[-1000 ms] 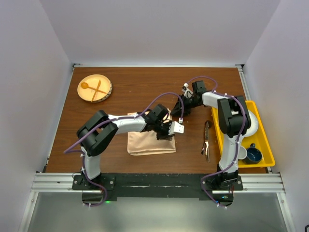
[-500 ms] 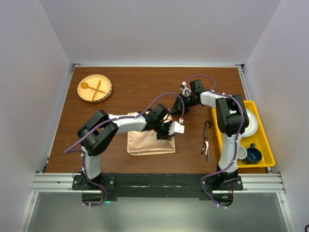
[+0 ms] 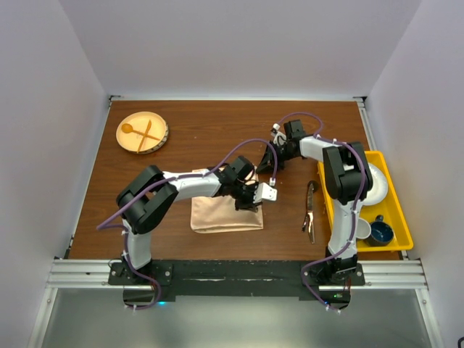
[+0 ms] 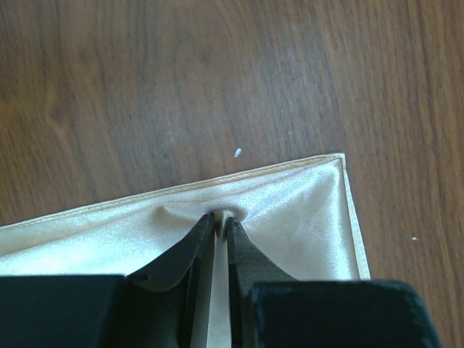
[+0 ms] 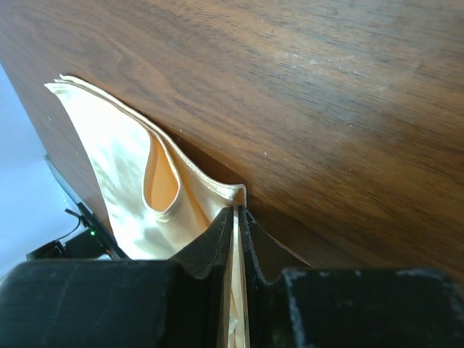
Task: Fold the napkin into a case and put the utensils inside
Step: Smooth out the lower triangle-folded napkin at the center of the board.
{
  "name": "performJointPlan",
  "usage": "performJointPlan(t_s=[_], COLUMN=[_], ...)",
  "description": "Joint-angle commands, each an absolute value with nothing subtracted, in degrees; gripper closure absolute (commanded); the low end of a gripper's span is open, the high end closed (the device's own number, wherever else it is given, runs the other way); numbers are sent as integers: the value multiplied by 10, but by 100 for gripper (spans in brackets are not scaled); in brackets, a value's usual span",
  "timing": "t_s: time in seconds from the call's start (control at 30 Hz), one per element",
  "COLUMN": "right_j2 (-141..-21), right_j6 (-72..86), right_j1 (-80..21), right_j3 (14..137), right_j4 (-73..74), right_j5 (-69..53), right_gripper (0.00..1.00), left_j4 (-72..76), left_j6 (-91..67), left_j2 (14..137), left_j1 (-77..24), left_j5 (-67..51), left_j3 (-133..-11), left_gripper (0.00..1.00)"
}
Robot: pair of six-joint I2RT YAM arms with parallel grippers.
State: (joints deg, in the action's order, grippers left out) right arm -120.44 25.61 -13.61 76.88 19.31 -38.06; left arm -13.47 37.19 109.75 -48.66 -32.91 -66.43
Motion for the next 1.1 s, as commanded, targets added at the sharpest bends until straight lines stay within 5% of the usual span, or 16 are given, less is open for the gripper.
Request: performJointPlan(t_s=[0.0, 0.57, 0.8, 1.0, 1.07], right_j2=[-1223, -1222, -1196, -1152, -1144], right_j6=[235, 236, 229, 151, 108], right_j1=[-143, -150, -157, -149, -143], right_j3=[789, 784, 809, 893, 931], right_j4=[215, 219, 235, 350, 385], right_j5=[-333, -326, -353, -375, -375], right_gripper=[88, 87, 81, 67, 49], left_j4=[-158, -134, -143, -256, -314], left_j6=[381, 327, 302, 294, 329], left_j2=[1088, 1094, 1055, 977, 942], left_j1=[-499, -492, -483, -400, -371], left_j5=[-359, -336, -337, -383, -387], left_j3=[-684, -690, -707, -708, -694], left_gripper=[85, 80, 60, 55, 54])
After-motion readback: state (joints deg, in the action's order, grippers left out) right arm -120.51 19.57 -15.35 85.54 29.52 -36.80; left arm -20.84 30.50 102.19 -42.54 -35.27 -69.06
